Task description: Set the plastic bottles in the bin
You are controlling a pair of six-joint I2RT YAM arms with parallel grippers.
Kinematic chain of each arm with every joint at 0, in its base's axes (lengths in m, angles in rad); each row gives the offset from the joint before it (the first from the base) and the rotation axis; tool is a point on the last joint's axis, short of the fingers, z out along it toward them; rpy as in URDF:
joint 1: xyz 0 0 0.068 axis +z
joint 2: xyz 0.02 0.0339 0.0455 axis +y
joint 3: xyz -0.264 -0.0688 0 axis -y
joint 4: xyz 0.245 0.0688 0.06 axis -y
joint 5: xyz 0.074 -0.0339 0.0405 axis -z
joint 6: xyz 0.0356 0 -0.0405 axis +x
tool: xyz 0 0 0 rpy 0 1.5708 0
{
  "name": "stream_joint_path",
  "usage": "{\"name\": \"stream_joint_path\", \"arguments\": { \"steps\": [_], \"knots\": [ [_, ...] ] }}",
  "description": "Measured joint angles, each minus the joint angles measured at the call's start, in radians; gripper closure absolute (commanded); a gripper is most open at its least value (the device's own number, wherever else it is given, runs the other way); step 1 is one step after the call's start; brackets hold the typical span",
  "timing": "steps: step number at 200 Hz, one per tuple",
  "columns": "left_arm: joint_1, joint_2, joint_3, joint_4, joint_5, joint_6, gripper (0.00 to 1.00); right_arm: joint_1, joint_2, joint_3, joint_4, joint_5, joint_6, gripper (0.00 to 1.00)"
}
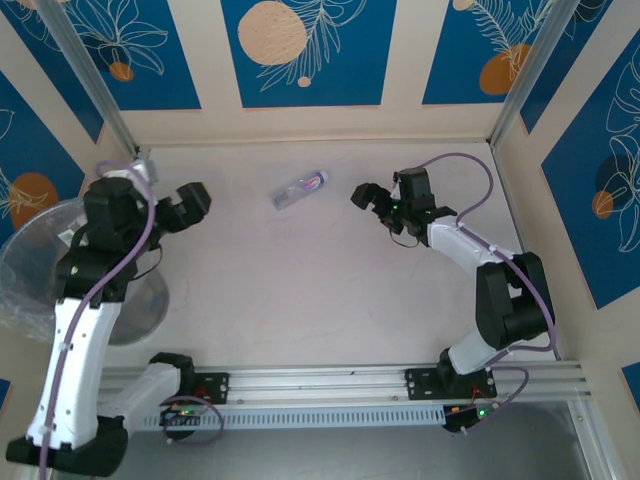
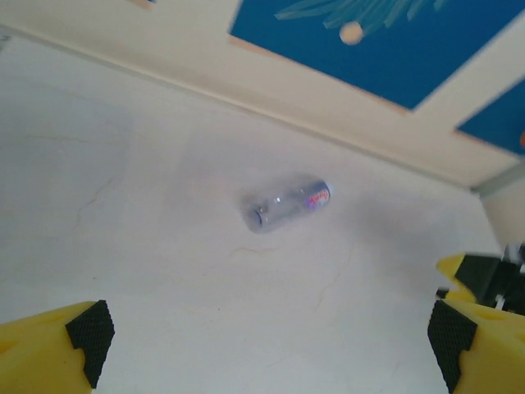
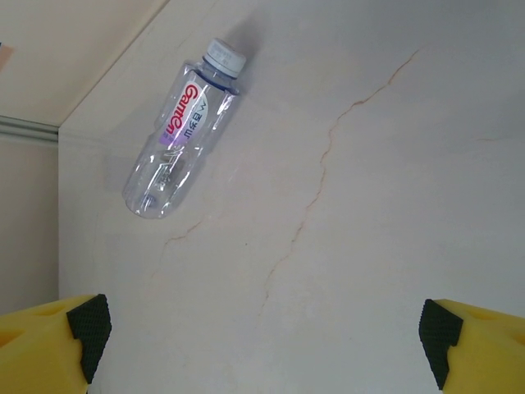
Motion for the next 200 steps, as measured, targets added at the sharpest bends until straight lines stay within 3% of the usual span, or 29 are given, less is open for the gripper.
{"name": "stream_joint_path", "arguments": {
  "steps": [27, 56, 86, 115, 200],
  "knots": [
    [-0.160, 0.153, 0.018, 0.083, -0.063, 0.090, 0.00, 0.010, 0.000, 0.005, -0.011, 0.029, -0.009, 0.01],
    [-0.242, 0.304, 0.009, 0.209, -0.069, 0.207, 0.00, 0.012, -0.018, -0.003, -0.040, 0.069, -0.026, 0.01],
    [-0.259, 0.465, 0.031, 0.310, -0.069, 0.308, 0.00, 0.012, -0.083, -0.033, -0.077, 0.109, -0.049, 0.01],
    [-0.259, 0.682, 0.159, 0.341, -0.077, 0.406, 0.00, 0.011, -0.170, -0.072, -0.120, 0.144, -0.083, 0.01],
    [-0.255, 1.092, 0.556, 0.234, -0.044, 0.676, 0.00, -0.016, -0.310, -0.167, -0.187, 0.199, -0.118, 0.01]
  ]
}}
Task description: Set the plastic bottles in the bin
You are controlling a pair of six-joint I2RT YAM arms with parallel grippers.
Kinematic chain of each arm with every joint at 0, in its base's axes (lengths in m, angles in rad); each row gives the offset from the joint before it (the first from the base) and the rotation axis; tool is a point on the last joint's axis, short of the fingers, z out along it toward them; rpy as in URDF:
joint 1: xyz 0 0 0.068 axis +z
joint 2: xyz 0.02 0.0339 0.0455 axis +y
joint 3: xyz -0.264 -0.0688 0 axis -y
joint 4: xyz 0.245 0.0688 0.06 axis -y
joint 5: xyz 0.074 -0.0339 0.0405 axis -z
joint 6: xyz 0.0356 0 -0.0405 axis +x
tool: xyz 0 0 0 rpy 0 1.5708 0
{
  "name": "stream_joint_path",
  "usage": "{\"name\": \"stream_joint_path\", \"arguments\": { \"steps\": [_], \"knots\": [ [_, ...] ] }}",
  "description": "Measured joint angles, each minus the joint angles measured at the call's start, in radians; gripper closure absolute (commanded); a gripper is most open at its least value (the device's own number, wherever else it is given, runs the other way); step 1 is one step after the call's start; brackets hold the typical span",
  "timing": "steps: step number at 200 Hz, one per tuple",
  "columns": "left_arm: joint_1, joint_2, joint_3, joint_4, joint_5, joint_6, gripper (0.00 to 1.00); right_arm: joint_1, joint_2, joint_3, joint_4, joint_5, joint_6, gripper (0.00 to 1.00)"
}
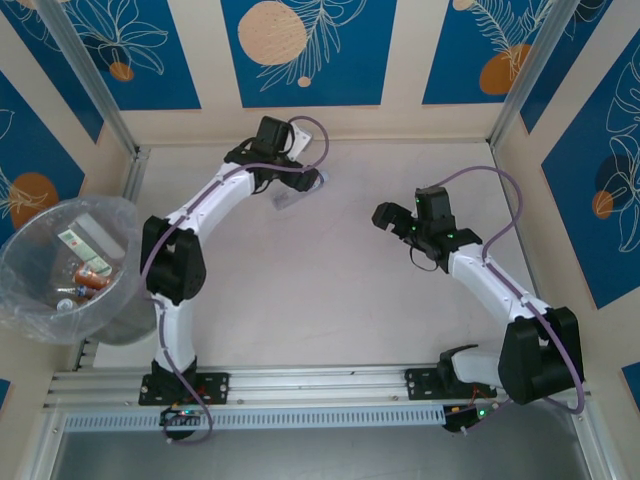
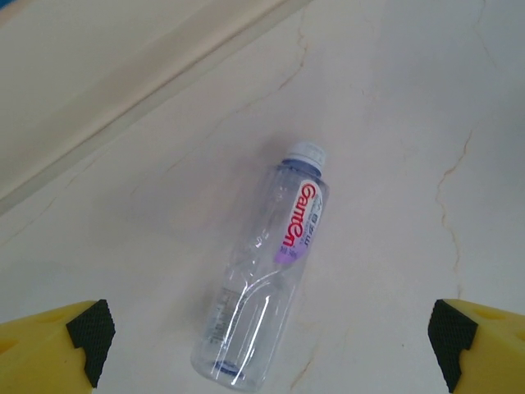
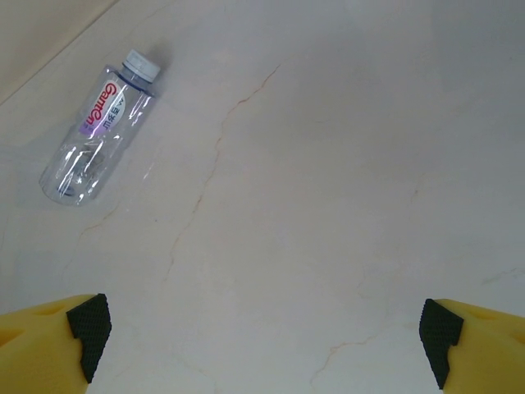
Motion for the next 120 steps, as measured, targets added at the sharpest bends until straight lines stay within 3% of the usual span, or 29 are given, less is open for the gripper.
{"name": "stream_joint_path", "arguments": {
  "steps": [51, 102, 120],
  "knots": [
    [0.032, 0.385, 0.457, -0.208, 0.051, 0.117, 0.00, -0.014, -0.097, -0.009, -0.055, 0.030, -0.032, 0.01],
    [0.042, 0.549, 0.589, -0.298, 0.103, 0.150, 0.00, -0.026, -0.158, -0.048, -0.081, 0.047, -0.036, 0.00],
    [0.042, 0.584, 0.642, -0.308, 0.127, 0.146, 0.05, -0.027, -0.161, -0.052, -0.088, 0.048, -0.036, 0.01]
  ]
}}
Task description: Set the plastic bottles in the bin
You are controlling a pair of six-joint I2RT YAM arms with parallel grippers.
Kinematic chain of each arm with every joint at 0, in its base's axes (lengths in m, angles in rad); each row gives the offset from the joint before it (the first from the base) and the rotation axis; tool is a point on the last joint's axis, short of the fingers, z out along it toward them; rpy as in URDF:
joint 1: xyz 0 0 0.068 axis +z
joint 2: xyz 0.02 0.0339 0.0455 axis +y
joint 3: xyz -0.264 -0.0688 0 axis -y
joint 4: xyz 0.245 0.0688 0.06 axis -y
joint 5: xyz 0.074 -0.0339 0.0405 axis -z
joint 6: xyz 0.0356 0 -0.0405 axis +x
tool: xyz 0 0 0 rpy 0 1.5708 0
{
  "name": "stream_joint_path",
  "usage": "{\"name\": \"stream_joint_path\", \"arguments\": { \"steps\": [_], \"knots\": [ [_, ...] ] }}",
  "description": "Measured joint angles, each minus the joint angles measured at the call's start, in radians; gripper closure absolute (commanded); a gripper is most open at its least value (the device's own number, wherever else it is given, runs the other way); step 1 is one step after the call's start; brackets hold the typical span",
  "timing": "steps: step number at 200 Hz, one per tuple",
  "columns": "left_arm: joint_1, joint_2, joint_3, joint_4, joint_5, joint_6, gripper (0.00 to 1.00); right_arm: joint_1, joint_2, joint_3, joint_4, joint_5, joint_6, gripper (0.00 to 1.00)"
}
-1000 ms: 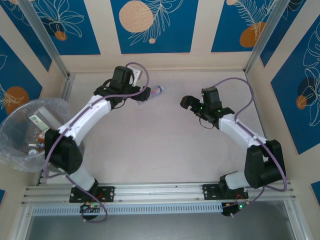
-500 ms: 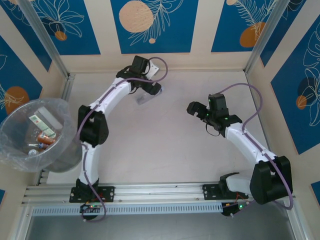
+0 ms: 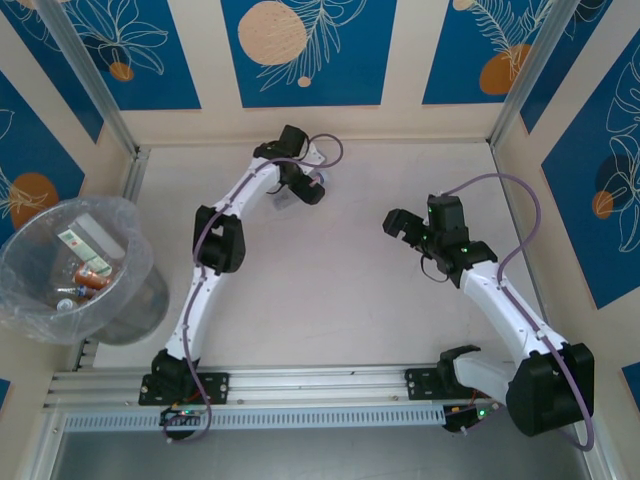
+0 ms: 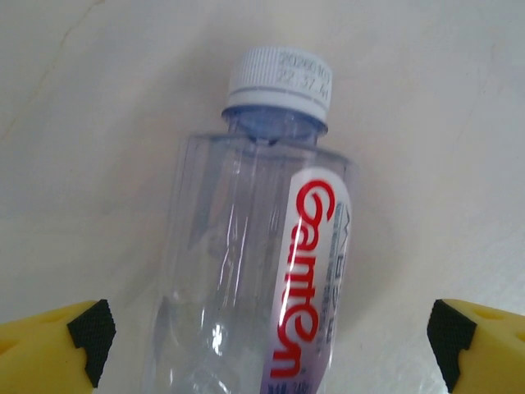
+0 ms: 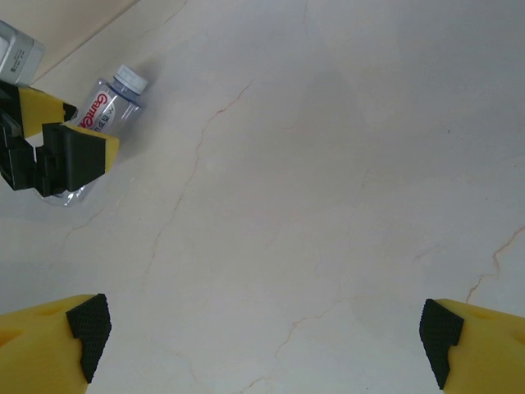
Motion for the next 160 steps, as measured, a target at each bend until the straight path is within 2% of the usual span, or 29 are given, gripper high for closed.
{"name": "stream_joint_path", "arguments": {
  "steps": [44, 72, 98, 160],
  "knots": [
    [0.000, 0.046, 0.033, -0.047, -0.004, -0.024, 0.30, -0.001, -0.006, 0.000, -0.010, 0.007, 0.000, 0.01],
    [0.000, 0.045, 0.027, -0.057, -0.037, -0.046, 0.41, -0.001, -0.010, 0.000, -0.011, 0.006, 0.000, 0.00],
    [0.000, 0.010, -0.041, -0.037, -0.059, -0.079, 0.45, -0.001, -0.010, -0.001, -0.009, 0.006, 0.000, 0.01],
    [0.000, -0.232, -0.431, 0.021, -0.084, -0.195, 0.49, -0.002, 0.000, -0.002, 0.001, -0.005, 0.000, 0.01]
  ]
}}
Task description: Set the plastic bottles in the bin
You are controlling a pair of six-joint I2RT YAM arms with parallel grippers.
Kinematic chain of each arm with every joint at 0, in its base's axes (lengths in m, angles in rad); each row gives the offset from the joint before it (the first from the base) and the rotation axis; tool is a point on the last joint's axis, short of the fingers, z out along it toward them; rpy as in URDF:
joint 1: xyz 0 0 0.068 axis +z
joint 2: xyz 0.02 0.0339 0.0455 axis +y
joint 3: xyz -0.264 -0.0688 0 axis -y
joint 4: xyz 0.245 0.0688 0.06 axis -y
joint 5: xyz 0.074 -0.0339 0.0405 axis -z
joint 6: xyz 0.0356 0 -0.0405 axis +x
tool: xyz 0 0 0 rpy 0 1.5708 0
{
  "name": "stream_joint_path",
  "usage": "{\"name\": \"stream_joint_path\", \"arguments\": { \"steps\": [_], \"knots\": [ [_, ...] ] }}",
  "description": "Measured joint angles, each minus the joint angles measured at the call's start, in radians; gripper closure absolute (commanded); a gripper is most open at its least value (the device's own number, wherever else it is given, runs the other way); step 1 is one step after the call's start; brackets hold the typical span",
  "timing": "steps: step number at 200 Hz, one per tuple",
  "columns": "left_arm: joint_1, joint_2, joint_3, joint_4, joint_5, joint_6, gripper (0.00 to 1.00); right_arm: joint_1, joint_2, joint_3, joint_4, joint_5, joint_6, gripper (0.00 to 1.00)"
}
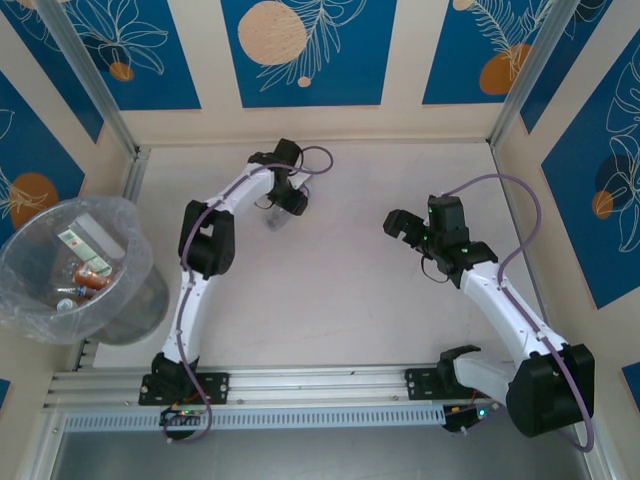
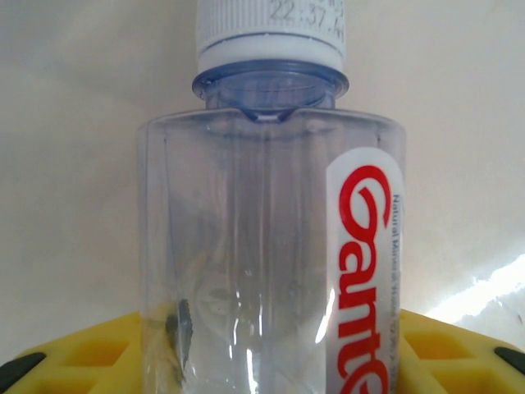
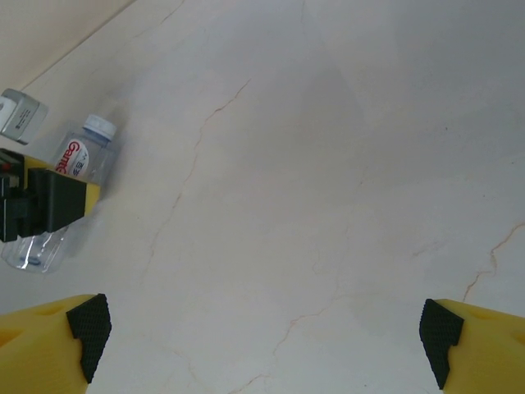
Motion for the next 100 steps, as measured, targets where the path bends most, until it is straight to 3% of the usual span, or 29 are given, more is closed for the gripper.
{"name": "stream_joint_path", "arguments": {
  "steps": [40, 100],
  "knots": [
    [0.000, -0.179, -0.247, 0.113, 0.000, -0.079, 0.55, -0.001, 0.021, 0.000, 0.022, -0.014, 0.001, 0.00],
    [-0.002, -0.294, -0.418, 0.234, -0.006, -0.155, 0.58, -0.001, 0.045, 0.000, 0.047, -0.041, 0.008, 0.00]
  ]
}}
